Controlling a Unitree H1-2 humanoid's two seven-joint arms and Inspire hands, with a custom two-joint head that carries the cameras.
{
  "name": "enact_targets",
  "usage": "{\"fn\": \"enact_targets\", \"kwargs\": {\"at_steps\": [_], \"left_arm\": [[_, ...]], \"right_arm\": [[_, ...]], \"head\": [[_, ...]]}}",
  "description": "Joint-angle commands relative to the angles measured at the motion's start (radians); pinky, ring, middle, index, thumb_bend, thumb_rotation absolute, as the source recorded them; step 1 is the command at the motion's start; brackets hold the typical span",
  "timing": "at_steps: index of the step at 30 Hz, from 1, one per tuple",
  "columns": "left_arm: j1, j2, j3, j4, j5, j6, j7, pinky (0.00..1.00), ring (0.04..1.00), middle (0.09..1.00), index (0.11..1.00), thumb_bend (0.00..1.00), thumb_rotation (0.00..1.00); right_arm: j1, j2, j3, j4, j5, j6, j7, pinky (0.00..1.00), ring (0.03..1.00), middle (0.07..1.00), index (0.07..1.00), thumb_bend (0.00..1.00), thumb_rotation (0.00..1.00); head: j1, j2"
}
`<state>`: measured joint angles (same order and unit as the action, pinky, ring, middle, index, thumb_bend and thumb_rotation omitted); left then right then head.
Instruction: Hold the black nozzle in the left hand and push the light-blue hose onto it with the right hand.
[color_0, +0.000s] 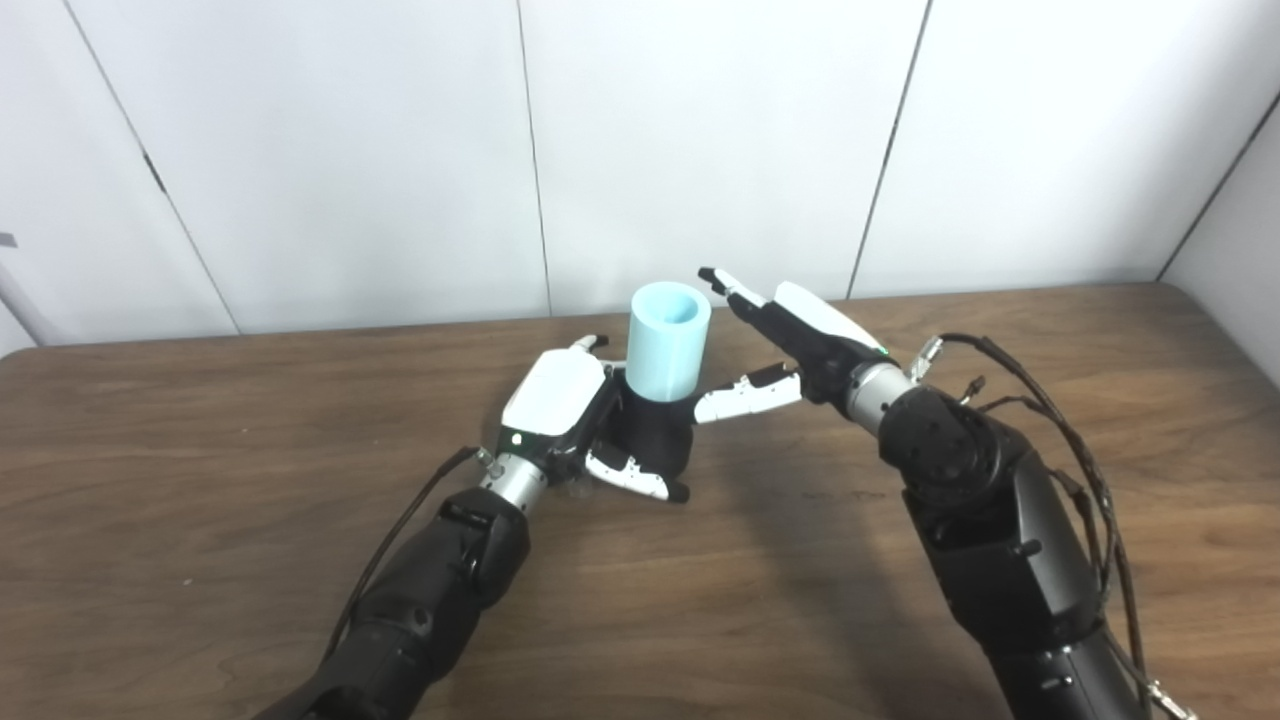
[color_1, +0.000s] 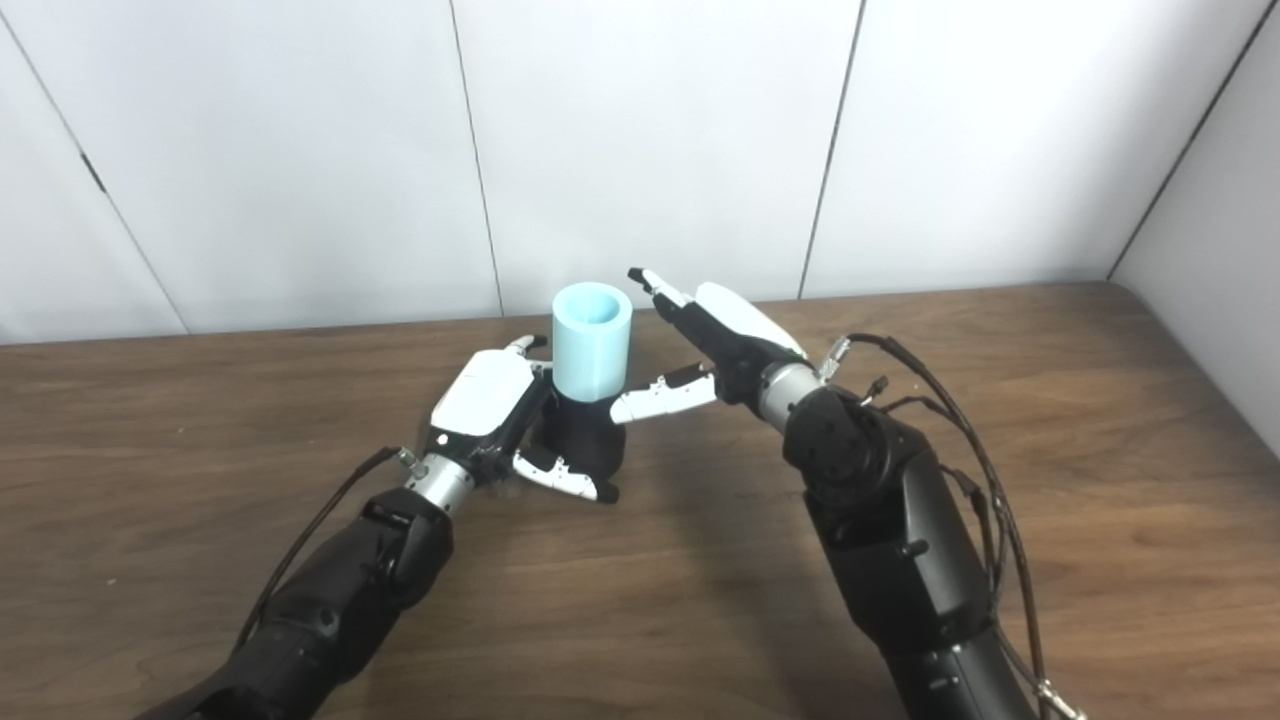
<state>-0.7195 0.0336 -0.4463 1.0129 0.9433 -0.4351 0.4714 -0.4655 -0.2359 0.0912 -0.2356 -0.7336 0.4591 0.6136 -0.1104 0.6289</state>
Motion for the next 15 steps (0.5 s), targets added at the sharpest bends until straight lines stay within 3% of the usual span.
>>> {"fn": "enact_targets", "kwargs": {"at_steps": [1,3,6,8,15], "left_arm": [[0.390,-0.117,-0.038,0.291,-0.062,0.013,0.066,0.90,0.461,0.413,0.527,0.50,0.00],[0.391,-0.116,-0.040,0.290,-0.060,0.011,0.068,0.89,0.461,0.419,0.527,0.50,0.00],[0.393,-0.116,-0.041,0.288,-0.059,0.012,0.072,0.89,0.461,0.414,0.527,0.50,0.00],[0.393,-0.116,-0.042,0.287,-0.057,0.015,0.072,0.89,0.459,0.409,0.526,0.50,0.00],[0.389,-0.115,-0.035,0.292,-0.066,0.012,0.053,0.91,0.461,0.417,0.527,0.50,0.00]], "right_arm": [[-0.096,-0.011,-0.071,-0.077,-0.003,0.006,-0.088,0.91,1.000,1.000,1.000,1.00,0.57],[-0.101,0.023,-0.109,-0.094,0.008,0.010,-0.079,0.88,1.000,1.000,1.000,1.00,0.55],[-0.103,0.031,-0.105,-0.118,0.043,0.000,-0.116,0.89,1.000,1.000,1.000,1.00,0.55],[-0.102,0.038,-0.105,-0.136,0.057,-0.017,-0.137,0.98,1.000,1.000,1.000,1.00,0.56],[-0.113,0.022,-0.051,-0.246,-0.022,-0.060,-0.153,0.99,1.000,1.000,1.000,0.98,0.66]], "head": [[0.000,0.001],[-0.001,0.003],[-0.001,0.003],[0.000,0.003],[-0.006,-0.001]]}}
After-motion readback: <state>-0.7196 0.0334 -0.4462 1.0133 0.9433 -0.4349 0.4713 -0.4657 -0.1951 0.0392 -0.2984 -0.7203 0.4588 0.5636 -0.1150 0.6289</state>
